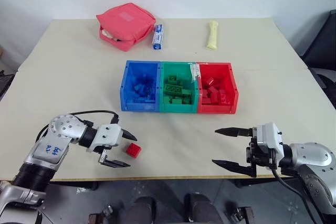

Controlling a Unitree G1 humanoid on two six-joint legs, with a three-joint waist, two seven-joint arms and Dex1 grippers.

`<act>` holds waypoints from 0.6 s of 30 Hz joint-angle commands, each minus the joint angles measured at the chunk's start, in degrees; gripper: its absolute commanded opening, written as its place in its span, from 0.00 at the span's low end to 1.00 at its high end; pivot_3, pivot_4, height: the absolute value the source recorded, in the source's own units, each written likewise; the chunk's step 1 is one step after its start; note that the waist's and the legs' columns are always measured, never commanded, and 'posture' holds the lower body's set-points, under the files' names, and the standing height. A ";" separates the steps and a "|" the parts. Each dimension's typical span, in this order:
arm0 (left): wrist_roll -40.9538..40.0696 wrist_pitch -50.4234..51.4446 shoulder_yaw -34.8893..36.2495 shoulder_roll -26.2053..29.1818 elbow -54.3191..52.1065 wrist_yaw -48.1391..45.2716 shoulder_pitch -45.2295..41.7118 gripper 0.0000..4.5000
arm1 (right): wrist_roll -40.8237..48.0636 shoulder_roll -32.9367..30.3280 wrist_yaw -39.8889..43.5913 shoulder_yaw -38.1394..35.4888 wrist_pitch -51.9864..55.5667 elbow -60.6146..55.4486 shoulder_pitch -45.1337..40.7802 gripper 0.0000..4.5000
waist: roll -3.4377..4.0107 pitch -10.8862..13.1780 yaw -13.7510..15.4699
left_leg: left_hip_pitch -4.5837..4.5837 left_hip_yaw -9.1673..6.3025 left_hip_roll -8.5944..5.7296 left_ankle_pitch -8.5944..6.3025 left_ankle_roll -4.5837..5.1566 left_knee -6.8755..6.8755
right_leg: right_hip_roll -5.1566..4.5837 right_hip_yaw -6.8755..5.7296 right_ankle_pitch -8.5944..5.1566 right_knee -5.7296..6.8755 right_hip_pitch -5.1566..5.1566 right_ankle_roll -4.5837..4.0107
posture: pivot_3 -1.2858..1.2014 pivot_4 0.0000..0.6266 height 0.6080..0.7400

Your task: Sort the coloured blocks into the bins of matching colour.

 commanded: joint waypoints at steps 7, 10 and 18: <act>3.40 -1.03 -2.96 -2.23 3.15 0.32 -4.22 0.66 | 0.52 -0.10 -2.51 -2.54 -0.44 -4.48 3.41 1.00 | 0.01 0.00 0.37 | 0.00 -0.01 -0.03 0.00 0.04 0.09 | -0.03 0.00 0.02 0.00 0.08 0.04 | 0.52 0.24 1.00; 2.79 -0.75 -2.94 -3.07 3.09 0.64 -4.42 0.46 | 0.46 0.11 -3.60 -3.15 -0.65 -5.05 4.86 1.00 | 0.02 -0.01 0.34 | 0.01 -0.02 -0.03 0.00 0.04 0.09 | -0.02 0.00 0.02 0.01 0.08 0.04 | 0.52 0.24 1.00; -7.82 16.08 3.56 -15.90 -2.15 12.24 -10.94 0.32 | 0.59 4.62 -11.72 -8.30 -1.34 -7.05 10.51 1.00 | -0.02 0.01 1.88 | -0.03 -0.08 -0.04 -0.01 0.08 0.23 | -0.02 -0.02 0.04 0.04 0.12 0.08 | 0.52 0.24 1.00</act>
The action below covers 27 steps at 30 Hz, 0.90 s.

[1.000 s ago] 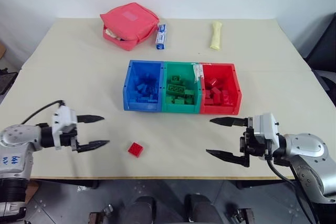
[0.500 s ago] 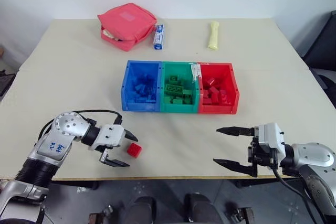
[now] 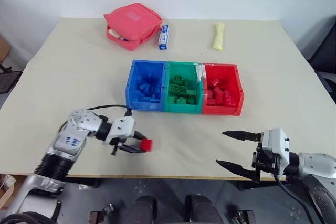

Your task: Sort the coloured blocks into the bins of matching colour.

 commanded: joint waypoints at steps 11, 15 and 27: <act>8.61 -4.55 -0.02 -30.44 24.77 32.88 -31.55 0.32 | -1.26 14.51 -27.18 -10.76 1.97 -9.18 4.04 1.00 | -0.04 -0.01 0.08 | 0.00 0.21 -0.11 0.07 -0.03 0.01 | 0.13 0.07 0.09 0.05 -0.03 0.18 | 0.52 0.24 1.00; 10.95 -9.56 -0.27 -34.23 37.10 34.54 -37.59 0.32 | -1.28 14.71 -28.91 -9.54 2.39 -12.33 6.05 1.00 | -0.05 0.00 -0.26 | -0.01 0.32 -0.11 0.09 -0.02 -0.08 | 0.18 0.06 0.08 0.08 -0.12 0.18 | 0.52 0.24 1.00; 9.68 -13.14 3.21 -33.11 44.32 29.07 -40.33 0.95 | -1.26 15.29 -29.76 -6.08 1.95 -14.18 4.82 1.00 | -0.05 0.00 -0.28 | -0.01 0.36 -0.11 0.10 0.02 -0.09 | 0.39 0.11 0.08 0.09 -0.17 0.21 | 0.52 0.24 1.00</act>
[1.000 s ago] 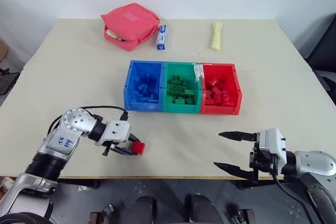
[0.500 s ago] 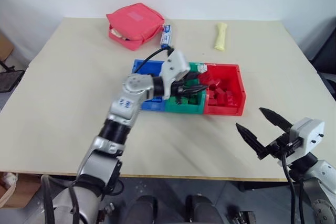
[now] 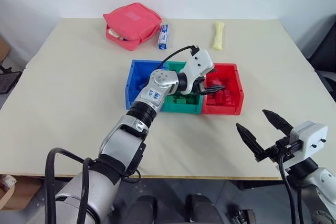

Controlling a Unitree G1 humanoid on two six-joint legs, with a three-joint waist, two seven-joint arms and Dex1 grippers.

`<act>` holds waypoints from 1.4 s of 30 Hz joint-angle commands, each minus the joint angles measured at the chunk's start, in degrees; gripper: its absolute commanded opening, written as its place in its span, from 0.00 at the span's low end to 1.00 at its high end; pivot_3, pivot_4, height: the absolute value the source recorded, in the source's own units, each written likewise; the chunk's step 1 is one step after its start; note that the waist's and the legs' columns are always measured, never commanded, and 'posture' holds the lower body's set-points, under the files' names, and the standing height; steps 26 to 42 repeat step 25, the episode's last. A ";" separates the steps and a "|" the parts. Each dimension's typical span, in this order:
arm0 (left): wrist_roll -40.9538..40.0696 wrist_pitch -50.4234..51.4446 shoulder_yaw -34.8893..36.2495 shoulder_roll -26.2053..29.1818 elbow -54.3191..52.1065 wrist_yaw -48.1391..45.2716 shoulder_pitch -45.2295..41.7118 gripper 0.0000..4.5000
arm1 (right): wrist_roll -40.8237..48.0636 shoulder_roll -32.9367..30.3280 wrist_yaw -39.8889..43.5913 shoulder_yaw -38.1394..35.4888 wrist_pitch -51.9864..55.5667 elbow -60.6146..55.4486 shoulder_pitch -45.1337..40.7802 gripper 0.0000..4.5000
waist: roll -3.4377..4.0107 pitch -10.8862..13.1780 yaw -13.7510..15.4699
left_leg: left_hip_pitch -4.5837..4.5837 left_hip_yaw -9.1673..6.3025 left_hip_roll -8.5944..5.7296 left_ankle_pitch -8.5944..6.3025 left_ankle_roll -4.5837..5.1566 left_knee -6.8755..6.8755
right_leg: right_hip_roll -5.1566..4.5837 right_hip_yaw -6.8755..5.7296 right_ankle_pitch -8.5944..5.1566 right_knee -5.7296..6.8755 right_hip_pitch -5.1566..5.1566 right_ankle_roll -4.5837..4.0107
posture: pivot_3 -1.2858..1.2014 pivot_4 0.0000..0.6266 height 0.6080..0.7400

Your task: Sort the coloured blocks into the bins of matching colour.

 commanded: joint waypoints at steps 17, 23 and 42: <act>-13.76 7.94 17.42 39.33 -51.19 -21.10 46.59 0.95 | -1.12 -14.82 26.87 10.64 -5.56 17.35 -16.89 1.00 | 0.05 -0.01 -1.47 | 0.06 -0.23 0.12 0.02 -0.13 -0.08 | -0.32 0.06 -0.05 -0.08 0.02 -0.11 | 0.52 0.24 1.00; -16.39 8.72 23.24 41.19 -55.48 -17.72 56.53 0.95 | -1.50 -15.16 31.28 12.02 -7.13 22.25 -20.18 1.00 | 0.06 0.00 0.15 | 0.05 -0.37 0.04 -0.09 0.03 0.03 | -0.48 -0.03 -0.05 -0.22 0.21 -0.11 | 0.52 0.24 1.00; -16.11 8.04 23.96 40.46 -56.98 -15.98 58.91 0.95 | -1.78 -15.22 32.10 12.23 -7.47 23.49 -20.56 1.00 | 0.06 0.00 0.14 | 0.07 -0.35 0.02 -0.12 0.04 0.02 | -0.51 0.00 -0.04 -0.25 0.23 -0.10 | 0.52 0.24 1.00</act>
